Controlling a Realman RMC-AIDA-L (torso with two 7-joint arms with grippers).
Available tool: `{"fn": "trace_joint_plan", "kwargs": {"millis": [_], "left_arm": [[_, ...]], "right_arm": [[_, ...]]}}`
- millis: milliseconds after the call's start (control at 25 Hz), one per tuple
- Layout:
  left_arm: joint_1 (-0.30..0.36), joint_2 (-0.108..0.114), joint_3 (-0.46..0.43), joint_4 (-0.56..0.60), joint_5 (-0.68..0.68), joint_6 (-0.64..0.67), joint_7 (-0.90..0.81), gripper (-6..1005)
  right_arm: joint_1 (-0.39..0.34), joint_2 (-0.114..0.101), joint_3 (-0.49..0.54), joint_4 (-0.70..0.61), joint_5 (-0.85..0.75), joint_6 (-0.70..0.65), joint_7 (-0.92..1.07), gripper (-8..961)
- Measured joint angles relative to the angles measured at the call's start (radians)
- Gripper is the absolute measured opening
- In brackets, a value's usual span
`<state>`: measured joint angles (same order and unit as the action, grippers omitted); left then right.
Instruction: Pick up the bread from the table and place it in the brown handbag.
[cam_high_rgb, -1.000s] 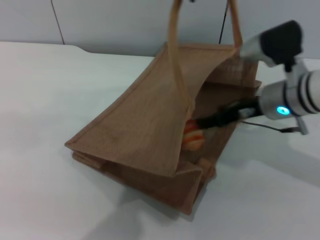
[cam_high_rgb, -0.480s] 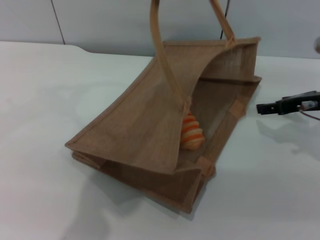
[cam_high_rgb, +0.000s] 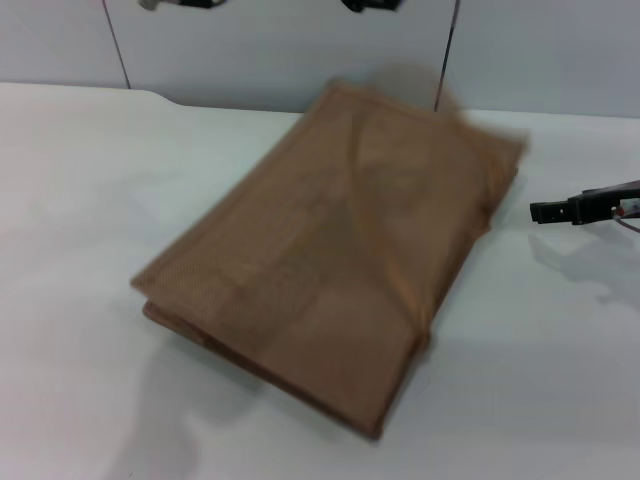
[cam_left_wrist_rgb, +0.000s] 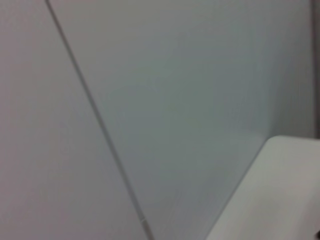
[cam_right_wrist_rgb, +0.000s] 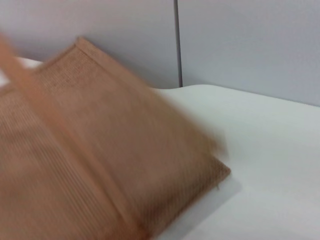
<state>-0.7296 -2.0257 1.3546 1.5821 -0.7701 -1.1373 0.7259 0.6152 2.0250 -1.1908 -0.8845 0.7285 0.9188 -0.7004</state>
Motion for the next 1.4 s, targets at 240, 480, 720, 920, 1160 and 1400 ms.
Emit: {"fn": "trace_joint_plan", "kwargs": {"millis": [240, 480, 720, 920, 1160, 1400], "left_arm": [[0.023, 0.001, -0.046, -0.071, -0.187, 0.011, 0.101, 733], [0.114, -0.003, -0.054, -0.047, -0.21, 0.127, 0.126, 816], [0.235, -0.004, -0.044, -0.038, -0.216, 0.312, 0.155, 884], [0.329, -0.005, -0.008, -0.038, -0.231, 0.504, 0.157, 882], [0.393, -0.005, 0.002, -0.064, -0.303, 0.578, 0.191, 879], [0.441, -0.005, 0.009, -0.106, -0.391, 0.627, 0.286, 877]], "right_arm": [[-0.005, 0.001, 0.001, -0.007, 0.007, -0.02, -0.002, 853], [-0.026, 0.003, 0.003, -0.013, 0.02, -0.105, -0.002, 853], [-0.082, 0.01, -0.014, -0.063, 0.195, -0.233, -0.103, 852], [-0.156, 0.012, -0.05, -0.075, 0.564, -0.353, -0.382, 852], [-0.218, 0.018, -0.133, -0.075, 0.968, -0.387, -0.805, 852], [-0.267, 0.016, -0.241, -0.113, 1.311, -0.383, -1.102, 851]]}}
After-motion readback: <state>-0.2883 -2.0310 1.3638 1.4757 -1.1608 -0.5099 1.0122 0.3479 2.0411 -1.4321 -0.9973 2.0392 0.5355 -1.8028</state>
